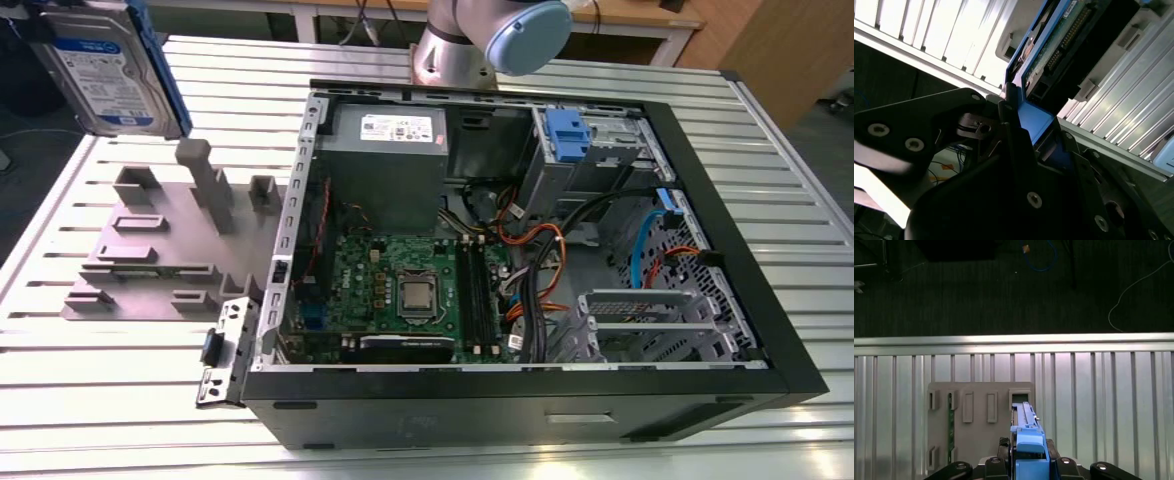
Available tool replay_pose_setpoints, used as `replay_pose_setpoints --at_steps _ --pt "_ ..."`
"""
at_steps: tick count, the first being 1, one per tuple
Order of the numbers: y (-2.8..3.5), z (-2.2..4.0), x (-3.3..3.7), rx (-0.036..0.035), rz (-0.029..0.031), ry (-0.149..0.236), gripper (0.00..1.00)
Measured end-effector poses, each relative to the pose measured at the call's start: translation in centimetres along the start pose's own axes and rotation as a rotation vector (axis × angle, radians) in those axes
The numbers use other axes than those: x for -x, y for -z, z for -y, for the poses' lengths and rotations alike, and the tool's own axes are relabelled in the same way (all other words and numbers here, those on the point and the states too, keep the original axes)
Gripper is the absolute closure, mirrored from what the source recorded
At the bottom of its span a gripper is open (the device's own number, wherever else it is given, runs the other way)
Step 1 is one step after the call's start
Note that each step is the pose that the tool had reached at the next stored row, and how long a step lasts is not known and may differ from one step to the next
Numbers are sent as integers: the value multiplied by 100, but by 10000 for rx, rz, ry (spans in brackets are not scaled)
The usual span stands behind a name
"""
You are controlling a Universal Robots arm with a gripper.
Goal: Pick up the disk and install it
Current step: 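Pick up the disk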
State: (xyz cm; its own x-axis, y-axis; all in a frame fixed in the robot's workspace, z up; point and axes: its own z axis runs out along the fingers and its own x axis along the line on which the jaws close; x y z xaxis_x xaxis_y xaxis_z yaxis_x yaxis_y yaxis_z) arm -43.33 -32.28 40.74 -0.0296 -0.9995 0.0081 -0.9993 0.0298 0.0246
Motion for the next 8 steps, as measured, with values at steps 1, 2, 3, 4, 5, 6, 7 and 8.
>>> replay_pose_setpoints --at_steps 1,2,3,4,5,6,7,8 --pt "18 0 0 0 0 0 64" --pt "36 -1 0 1 0 -1 64" --pt "58 -2 0 0 0 0 64" --pt "82 -2 0 0 1 0 64" --pt "107 -2 -1 -1 1 0 64" --pt "136 -3 -1 0 1 0 64" --pt "164 -4 -1 0 1 -1 64" --pt "194 -5 -1 0 0 0 64"
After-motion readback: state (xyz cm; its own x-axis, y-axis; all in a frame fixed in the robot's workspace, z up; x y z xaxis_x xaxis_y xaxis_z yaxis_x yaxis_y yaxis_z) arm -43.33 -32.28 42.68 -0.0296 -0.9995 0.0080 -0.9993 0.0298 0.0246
